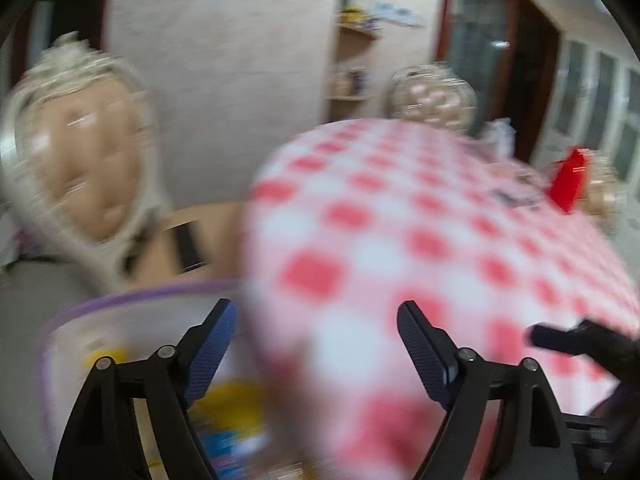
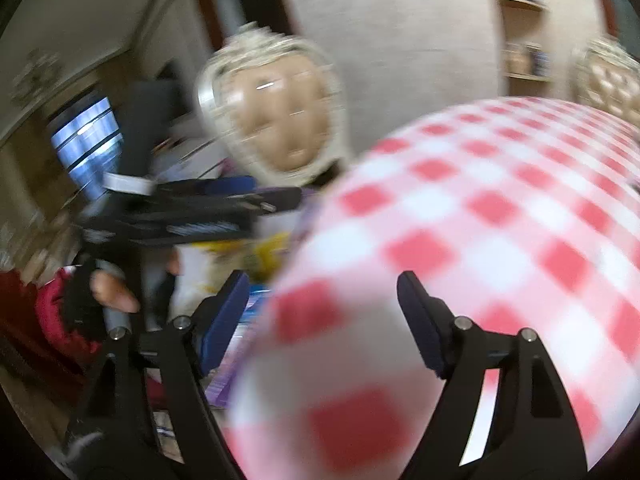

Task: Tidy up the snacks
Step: 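Grasp the yellow-white lemon-printed chip bag with the right tool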

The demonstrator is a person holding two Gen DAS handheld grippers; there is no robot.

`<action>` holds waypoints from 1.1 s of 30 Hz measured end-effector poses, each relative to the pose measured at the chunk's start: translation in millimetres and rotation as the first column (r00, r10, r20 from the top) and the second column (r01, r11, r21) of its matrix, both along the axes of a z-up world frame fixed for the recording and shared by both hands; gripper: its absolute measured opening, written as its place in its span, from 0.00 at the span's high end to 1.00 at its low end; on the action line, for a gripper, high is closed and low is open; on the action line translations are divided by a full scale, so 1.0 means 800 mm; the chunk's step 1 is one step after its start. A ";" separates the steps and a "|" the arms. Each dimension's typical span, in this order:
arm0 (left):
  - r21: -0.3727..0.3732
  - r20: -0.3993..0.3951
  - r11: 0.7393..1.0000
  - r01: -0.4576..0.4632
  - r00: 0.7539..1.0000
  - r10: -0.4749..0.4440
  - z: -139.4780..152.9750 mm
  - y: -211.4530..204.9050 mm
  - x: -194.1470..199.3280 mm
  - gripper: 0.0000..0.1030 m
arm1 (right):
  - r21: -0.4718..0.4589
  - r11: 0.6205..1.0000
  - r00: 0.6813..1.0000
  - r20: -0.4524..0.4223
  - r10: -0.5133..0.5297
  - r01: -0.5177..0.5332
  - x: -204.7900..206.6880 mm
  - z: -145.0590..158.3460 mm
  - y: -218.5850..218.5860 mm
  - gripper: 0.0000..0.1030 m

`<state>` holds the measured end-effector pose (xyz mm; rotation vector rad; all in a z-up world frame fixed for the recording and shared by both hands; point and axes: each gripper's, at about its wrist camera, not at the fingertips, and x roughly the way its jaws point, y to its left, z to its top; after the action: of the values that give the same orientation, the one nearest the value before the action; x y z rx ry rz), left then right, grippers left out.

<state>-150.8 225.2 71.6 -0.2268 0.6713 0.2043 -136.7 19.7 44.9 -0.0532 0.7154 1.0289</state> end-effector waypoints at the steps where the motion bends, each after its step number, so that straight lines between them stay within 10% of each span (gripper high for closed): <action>1: -0.027 0.018 0.999 0.045 0.999 -0.044 0.009 -0.016 0.019 0.18 | 0.008 0.997 0.997 -0.005 -0.077 0.077 0.017 0.000 -0.027 0.23; 5: -0.142 0.060 0.975 0.173 0.984 -0.166 0.027 -0.088 0.117 0.18 | 0.082 0.928 0.931 -0.067 -0.360 0.365 0.068 0.003 -0.133 0.22; 12: -0.313 0.033 0.924 0.219 0.975 -0.220 -0.009 -0.196 0.262 0.18 | 0.086 0.650 0.655 -0.136 -0.743 0.755 0.118 -0.002 -0.282 0.20; 15: -0.331 0.026 0.918 0.217 0.975 -0.221 -0.029 -0.230 0.305 0.18 | 0.037 0.602 0.601 -0.126 -0.789 0.798 0.131 -0.012 -0.309 0.20; 24: -0.354 0.092 0.901 0.251 0.968 -0.233 -0.057 -0.264 0.384 0.18 | -0.008 0.597 0.595 -0.068 -0.801 0.802 0.209 -0.021 -0.320 0.18; 33: -0.503 0.112 0.849 0.163 0.986 -0.123 -0.068 -0.215 0.383 0.18 | -0.115 0.614 0.612 -0.058 -0.789 0.780 0.426 -0.045 -0.306 0.16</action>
<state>155.4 53.0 17.5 -0.6922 0.6543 -0.1341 203.9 -225.4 9.2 0.2403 0.7641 0.1354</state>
